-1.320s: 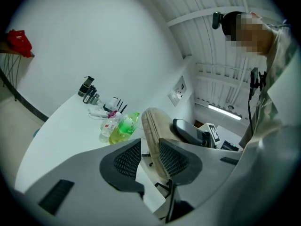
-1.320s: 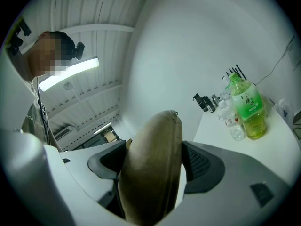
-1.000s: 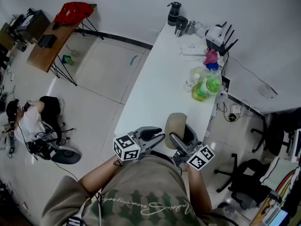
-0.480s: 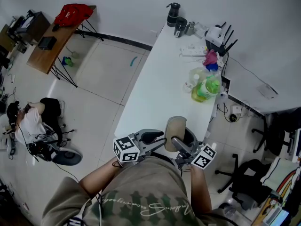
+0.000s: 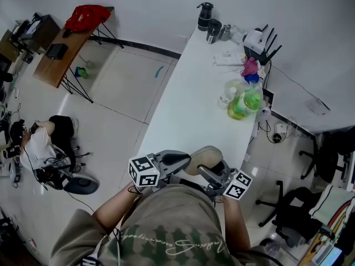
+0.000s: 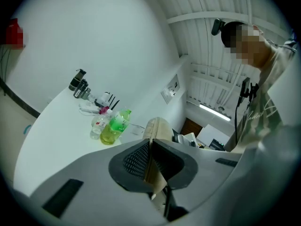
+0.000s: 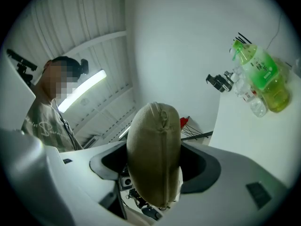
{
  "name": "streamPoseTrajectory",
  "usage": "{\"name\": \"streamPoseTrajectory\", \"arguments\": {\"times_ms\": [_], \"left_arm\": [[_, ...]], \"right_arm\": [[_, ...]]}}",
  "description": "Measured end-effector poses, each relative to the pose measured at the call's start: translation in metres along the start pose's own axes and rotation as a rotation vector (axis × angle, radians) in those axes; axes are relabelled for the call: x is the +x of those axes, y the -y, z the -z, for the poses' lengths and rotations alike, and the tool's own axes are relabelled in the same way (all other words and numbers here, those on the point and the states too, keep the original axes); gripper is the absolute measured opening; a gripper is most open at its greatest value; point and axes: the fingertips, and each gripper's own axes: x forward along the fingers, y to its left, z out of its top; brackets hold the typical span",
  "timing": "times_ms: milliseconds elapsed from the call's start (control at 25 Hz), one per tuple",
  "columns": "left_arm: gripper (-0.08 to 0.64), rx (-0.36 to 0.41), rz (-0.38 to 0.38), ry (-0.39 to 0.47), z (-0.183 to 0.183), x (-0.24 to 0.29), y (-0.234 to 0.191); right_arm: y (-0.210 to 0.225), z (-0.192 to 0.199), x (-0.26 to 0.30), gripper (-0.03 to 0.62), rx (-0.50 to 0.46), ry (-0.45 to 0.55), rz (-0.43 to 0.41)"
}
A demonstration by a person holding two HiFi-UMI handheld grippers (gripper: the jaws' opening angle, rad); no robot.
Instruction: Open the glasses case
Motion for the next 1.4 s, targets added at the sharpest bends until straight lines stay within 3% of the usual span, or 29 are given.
{"name": "streamPoseTrajectory", "arguments": {"times_ms": [80,200,320,440,520,640,720,840,960,1120,1240,1400], "left_arm": [[0.028,0.038,-0.001,-0.027,0.003,-0.002,0.0],[0.029,0.081,0.0,-0.049,0.005,-0.004,0.0],[0.109,0.06,-0.001,-0.04,0.002,-0.008,-0.004],[0.12,0.033,0.011,-0.053,0.003,-0.009,-0.004],[0.118,0.042,0.022,-0.098,0.01,-0.008,-0.002],[0.117,0.119,0.023,-0.21,0.03,-0.004,0.001],[0.079,0.128,-0.002,-0.176,0.031,-0.003,-0.001],[0.06,0.076,-0.034,-0.065,0.019,-0.001,-0.002],[0.049,0.047,-0.04,-0.043,0.015,-0.001,-0.003],[0.04,0.084,-0.08,-0.05,0.005,-0.003,-0.015],[0.04,0.121,-0.07,-0.11,0.008,-0.003,-0.016],[0.04,0.169,-0.075,-0.183,0.019,0.0,-0.015]], "right_arm": [[-0.001,0.001,0.0,0.336,-0.03,-0.006,-0.011],[-0.002,0.002,0.001,0.334,0.002,-0.003,-0.041],[-0.006,0.001,0.002,0.334,0.015,0.0,-0.072],[-0.009,0.001,0.004,0.334,0.0,-0.018,-0.094],[-0.011,0.002,0.005,0.334,-0.012,-0.044,-0.109],[-0.013,0.004,0.008,0.325,-0.045,-0.083,-0.126],[-0.01,0.002,0.011,0.324,-0.042,-0.076,-0.121],[-0.007,-0.009,0.011,0.324,-0.009,-0.026,-0.119],[-0.008,-0.009,0.012,0.322,-0.008,-0.03,-0.135],[-0.014,0.009,0.017,0.305,-0.003,-0.089,-0.164],[-0.012,0.014,0.016,0.302,0.017,-0.044,-0.147],[-0.011,0.02,0.014,0.299,-0.019,-0.086,-0.146]]}}
